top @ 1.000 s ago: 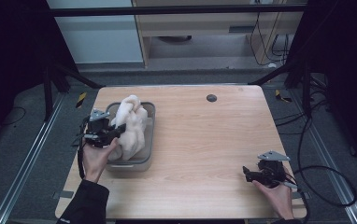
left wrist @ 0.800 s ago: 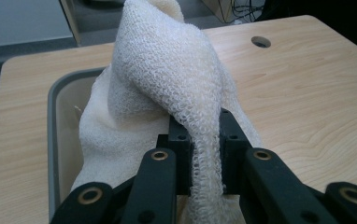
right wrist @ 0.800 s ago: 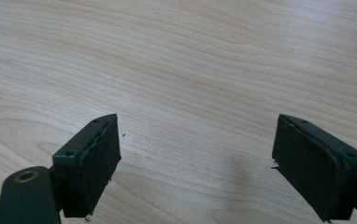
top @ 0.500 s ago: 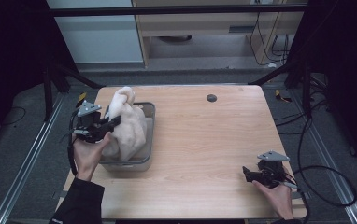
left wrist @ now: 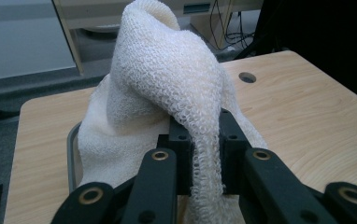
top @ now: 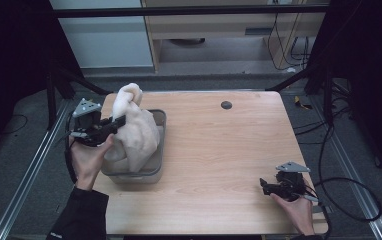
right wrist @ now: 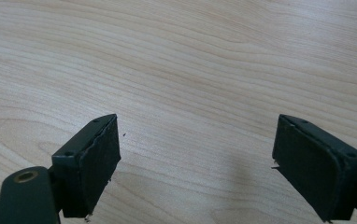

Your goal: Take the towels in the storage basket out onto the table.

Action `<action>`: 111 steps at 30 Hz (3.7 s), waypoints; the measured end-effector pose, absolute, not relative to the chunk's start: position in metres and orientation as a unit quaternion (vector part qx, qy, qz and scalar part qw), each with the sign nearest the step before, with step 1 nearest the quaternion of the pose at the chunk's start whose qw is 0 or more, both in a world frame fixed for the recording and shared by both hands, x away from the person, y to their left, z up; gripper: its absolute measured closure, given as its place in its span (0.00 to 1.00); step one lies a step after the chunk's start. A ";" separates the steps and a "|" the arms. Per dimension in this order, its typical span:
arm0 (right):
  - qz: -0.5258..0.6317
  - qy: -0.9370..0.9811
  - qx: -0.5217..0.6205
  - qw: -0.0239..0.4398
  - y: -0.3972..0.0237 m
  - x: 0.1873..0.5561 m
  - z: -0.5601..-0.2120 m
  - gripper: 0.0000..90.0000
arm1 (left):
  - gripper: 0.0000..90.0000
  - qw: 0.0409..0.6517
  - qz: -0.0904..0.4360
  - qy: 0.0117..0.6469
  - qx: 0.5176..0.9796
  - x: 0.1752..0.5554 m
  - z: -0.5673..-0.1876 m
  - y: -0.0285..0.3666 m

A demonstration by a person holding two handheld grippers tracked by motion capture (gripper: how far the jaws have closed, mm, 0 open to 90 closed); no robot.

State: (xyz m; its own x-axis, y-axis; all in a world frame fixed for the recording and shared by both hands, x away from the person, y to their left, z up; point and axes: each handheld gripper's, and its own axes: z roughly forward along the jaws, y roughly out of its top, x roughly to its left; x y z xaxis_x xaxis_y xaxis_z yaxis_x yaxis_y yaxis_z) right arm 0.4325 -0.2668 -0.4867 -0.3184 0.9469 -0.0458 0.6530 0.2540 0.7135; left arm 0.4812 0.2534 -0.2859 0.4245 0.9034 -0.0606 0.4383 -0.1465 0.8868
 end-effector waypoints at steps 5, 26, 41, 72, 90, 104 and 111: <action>0.303 0.753 0.532 0.241 -0.267 0.432 -0.486 0.17 | 0.88 0.462 0.260 0.467 0.708 0.479 -0.275 0.254; 0.300 0.755 0.531 0.242 -0.266 0.433 -0.487 0.17 | 0.88 0.480 0.264 0.460 0.698 0.477 -0.239 0.259; 0.300 0.754 0.531 0.243 -0.267 0.433 -0.487 0.17 | 0.88 0.494 0.269 0.449 0.694 0.472 -0.208 0.258; 0.301 0.752 0.532 0.245 -0.269 0.432 -0.485 0.16 | 0.88 0.523 0.263 0.383 0.715 0.455 -0.165 0.207; 0.306 0.750 0.534 0.242 -0.271 0.431 -0.483 0.16 | 0.88 0.501 0.240 0.338 0.760 0.455 -0.167 0.148; 0.307 0.748 0.537 0.243 -0.274 0.430 -0.483 0.16 | 0.88 0.474 0.212 0.320 0.793 0.466 -0.194 0.105; 0.306 0.747 0.537 0.243 -0.275 0.430 -0.483 0.16 | 0.88 0.464 0.193 0.317 0.805 0.475 -0.214 0.089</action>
